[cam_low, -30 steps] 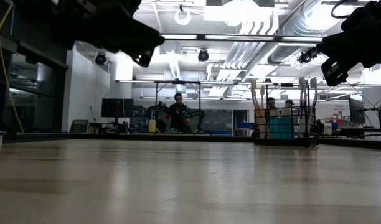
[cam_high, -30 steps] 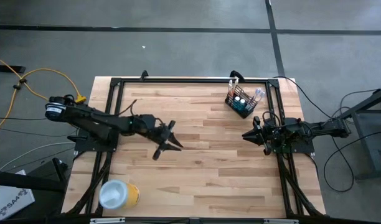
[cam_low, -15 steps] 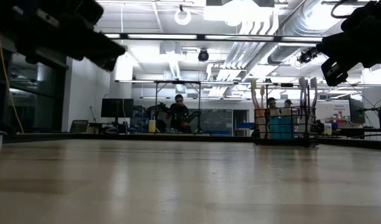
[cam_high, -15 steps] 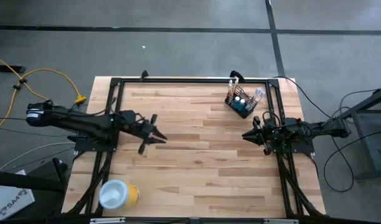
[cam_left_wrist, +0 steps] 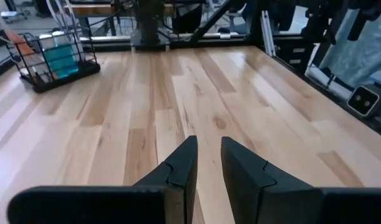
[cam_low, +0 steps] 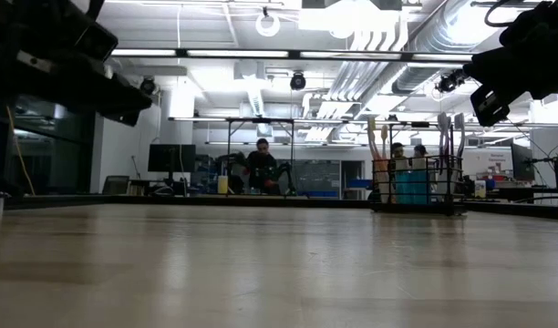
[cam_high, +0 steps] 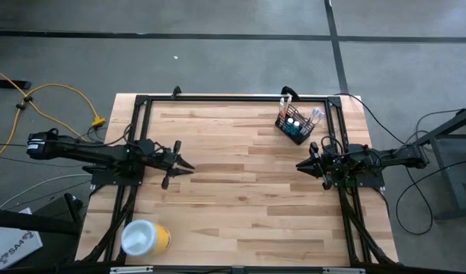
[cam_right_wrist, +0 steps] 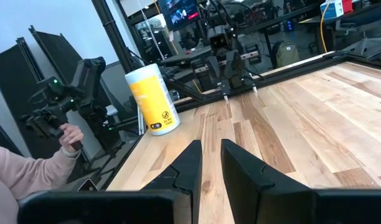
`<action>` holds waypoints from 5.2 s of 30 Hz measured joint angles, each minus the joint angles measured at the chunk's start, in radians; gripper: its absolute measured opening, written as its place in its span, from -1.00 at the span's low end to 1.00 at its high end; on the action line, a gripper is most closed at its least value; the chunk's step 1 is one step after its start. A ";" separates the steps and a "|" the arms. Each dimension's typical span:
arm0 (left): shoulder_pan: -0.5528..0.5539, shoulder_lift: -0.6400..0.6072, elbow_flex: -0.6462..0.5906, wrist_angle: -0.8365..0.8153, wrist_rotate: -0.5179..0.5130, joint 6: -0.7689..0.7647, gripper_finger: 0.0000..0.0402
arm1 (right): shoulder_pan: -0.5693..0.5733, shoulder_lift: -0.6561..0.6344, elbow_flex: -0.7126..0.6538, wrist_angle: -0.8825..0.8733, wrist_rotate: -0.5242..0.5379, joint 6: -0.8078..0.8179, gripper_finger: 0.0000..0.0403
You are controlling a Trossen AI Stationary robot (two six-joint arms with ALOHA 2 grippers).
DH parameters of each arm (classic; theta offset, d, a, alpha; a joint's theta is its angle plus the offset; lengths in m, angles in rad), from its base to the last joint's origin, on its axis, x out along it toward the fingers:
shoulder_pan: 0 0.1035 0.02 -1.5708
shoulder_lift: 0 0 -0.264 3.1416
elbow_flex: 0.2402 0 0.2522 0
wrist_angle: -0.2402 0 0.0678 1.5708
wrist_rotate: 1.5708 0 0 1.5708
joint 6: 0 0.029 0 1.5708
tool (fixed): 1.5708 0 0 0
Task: Pick & Place toothbrushing station
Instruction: Return to Home Position
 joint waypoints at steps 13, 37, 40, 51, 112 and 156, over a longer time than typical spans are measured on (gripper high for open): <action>0.000 -0.177 -0.087 -0.041 0.001 -0.008 -0.66 | 0.000 0.000 0.000 0.000 0.000 0.000 -0.74; -0.031 -0.582 -0.092 -0.403 -0.048 0.015 -0.66 | 0.000 0.000 0.000 0.000 0.000 0.000 -0.74; -0.060 -0.581 -0.092 -0.412 -0.094 0.021 -0.66 | 0.000 0.000 0.000 0.000 0.000 0.000 -0.74; -0.144 -0.580 -0.092 -0.431 -0.209 0.117 -0.66 | 0.000 0.000 0.000 0.000 0.000 0.000 -0.74; -0.142 -0.465 -0.093 -0.281 -0.204 0.050 -0.66 | 0.000 0.000 0.000 0.000 0.000 0.000 -0.74; -0.142 -0.465 -0.093 -0.281 -0.204 0.044 -0.66 | 0.000 0.000 0.000 0.000 0.000 0.000 -0.74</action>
